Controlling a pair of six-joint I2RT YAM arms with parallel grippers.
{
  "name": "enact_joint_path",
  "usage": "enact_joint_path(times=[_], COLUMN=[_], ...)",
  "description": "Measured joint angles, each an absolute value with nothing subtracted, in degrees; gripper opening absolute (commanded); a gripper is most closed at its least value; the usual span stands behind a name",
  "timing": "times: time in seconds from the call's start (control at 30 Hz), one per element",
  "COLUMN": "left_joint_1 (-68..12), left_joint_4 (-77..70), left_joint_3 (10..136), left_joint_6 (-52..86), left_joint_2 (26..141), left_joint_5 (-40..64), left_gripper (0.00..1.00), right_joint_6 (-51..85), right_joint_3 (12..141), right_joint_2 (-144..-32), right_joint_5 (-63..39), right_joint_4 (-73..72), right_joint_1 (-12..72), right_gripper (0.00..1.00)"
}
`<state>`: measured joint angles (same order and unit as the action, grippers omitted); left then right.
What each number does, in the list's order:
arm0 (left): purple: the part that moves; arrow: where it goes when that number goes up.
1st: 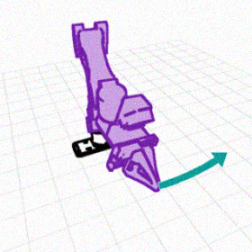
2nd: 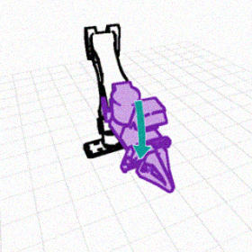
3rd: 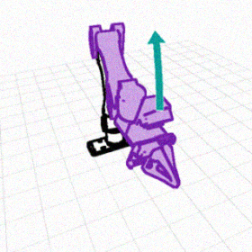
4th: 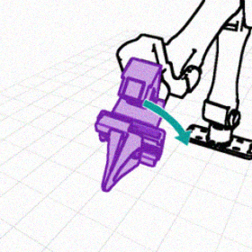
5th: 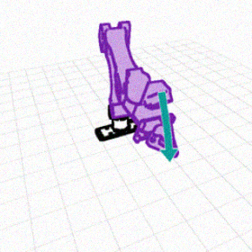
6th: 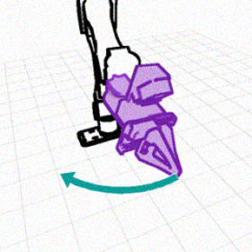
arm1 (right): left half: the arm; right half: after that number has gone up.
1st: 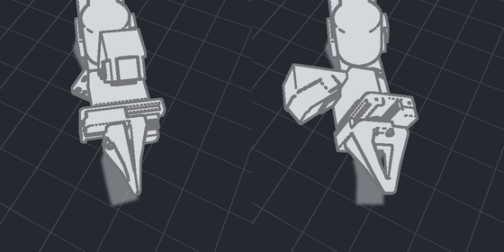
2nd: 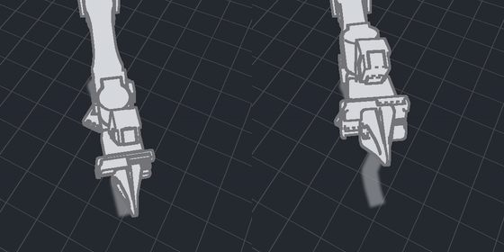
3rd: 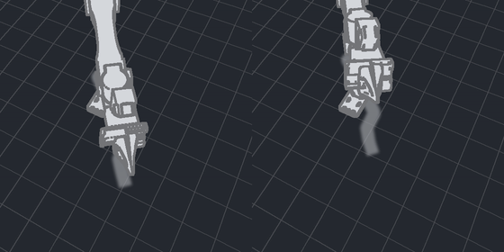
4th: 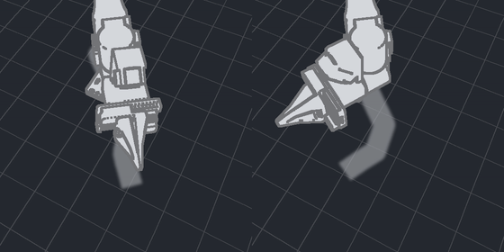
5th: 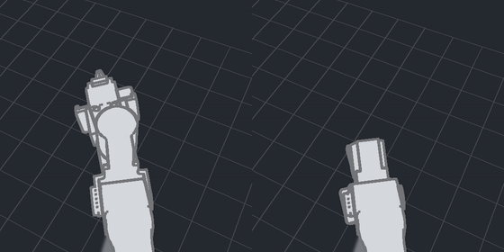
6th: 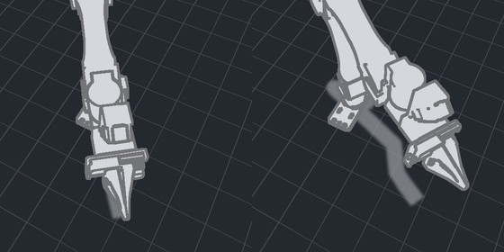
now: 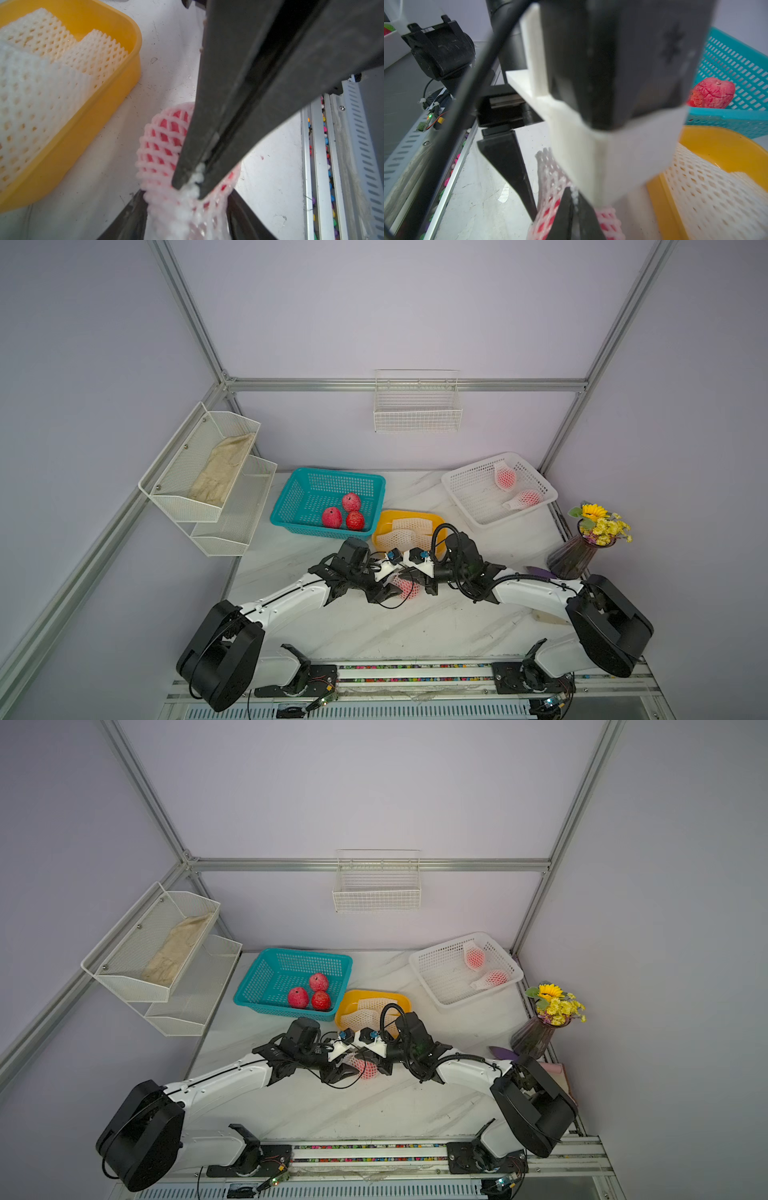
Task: Remove foam nets from apples
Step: Remove the foam net from the apple.
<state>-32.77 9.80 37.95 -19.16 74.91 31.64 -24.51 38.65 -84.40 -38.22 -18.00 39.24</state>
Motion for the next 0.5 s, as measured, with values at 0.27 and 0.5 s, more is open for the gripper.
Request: enact_joint_path(times=[0.27,0.5], left_joint_1=[-32.8,-32.8], left_joint_4=[8.9,8.3], left_joint_3=[38.2,38.2], left_joint_6=[-18.9,-17.8], left_joint_2=[74.9,74.9], left_joint_5=[32.4,33.1], left_gripper=[0.45,0.71], right_joint_6=[-24.6,-24.6], right_joint_3=[38.7,38.6], right_joint_2=[-84.4,-84.4], right_joint_5=[-38.3,-37.5], right_joint_4=[-17.9,-17.9], right_joint_1=[39.1,39.0], right_gripper=[0.10,0.11])
